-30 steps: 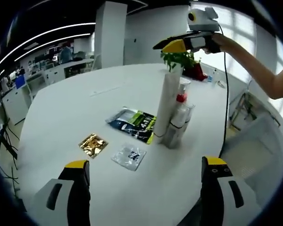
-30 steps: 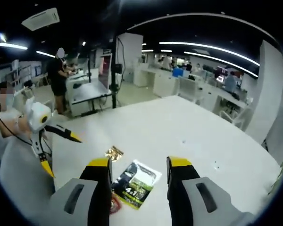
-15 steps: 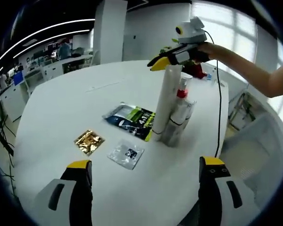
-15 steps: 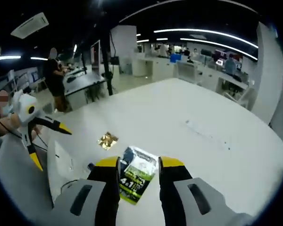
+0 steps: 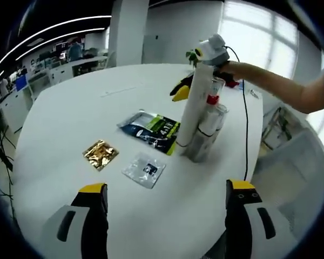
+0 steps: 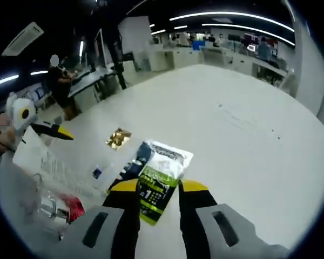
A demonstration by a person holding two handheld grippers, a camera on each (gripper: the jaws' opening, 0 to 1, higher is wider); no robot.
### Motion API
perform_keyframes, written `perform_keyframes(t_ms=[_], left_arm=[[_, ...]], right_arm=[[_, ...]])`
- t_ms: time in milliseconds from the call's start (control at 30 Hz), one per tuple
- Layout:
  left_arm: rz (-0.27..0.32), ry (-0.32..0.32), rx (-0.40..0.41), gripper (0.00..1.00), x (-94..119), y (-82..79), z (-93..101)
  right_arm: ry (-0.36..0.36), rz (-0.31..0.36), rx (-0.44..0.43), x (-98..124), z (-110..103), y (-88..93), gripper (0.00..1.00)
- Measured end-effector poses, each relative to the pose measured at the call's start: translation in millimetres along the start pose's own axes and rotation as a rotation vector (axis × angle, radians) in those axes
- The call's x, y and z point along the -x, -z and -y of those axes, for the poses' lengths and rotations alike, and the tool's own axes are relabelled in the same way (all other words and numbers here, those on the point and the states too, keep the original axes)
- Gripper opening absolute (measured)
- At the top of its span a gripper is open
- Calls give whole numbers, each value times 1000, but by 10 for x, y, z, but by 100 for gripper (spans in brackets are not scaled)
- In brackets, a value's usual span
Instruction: Arrange the skincare products in the storage area until every visible bottle or jar stands upright without overlapping.
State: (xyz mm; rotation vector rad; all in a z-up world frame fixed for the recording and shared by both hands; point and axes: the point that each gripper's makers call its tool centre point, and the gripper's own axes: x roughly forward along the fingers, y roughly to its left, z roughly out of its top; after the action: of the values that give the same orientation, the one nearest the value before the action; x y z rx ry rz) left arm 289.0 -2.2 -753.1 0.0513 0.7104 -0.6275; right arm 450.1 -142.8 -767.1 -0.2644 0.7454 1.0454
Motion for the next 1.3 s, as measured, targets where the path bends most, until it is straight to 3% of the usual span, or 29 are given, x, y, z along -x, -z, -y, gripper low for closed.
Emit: perform_keyframes(t_ms=[167,233,367,533,767,867,1000,1133,1300], left_arm=[[27,11,68,80,-17,-18,-14],[8,44,114,78,-43,34,16],[-11,57,103,72,-81,45,41],[-13,75,102,67,-171,-44,15],[29,85,118,52,-378,-264,-161],[17,107,142,42,-481,-278,-178],[9,96,155,40,-586,-273,-232],[29,114,244,31,-701,-329,-246],[13,132,287,30,-829,-327,-284]], right_arm=[[-12,-21,-21,-85,-2,134,23],[-15,-26,-33,-93,-10,182,22],[-16,-23,-50,-93,29,243,21],[-18,-39,-60,-111,24,334,20],[-42,-50,-54,-136,-18,367,16],[-46,-52,-51,-155,-19,367,16],[-47,-55,-49,-176,-9,372,15],[-49,-62,-62,-192,7,408,15],[-58,-71,-75,-217,-3,454,15]])
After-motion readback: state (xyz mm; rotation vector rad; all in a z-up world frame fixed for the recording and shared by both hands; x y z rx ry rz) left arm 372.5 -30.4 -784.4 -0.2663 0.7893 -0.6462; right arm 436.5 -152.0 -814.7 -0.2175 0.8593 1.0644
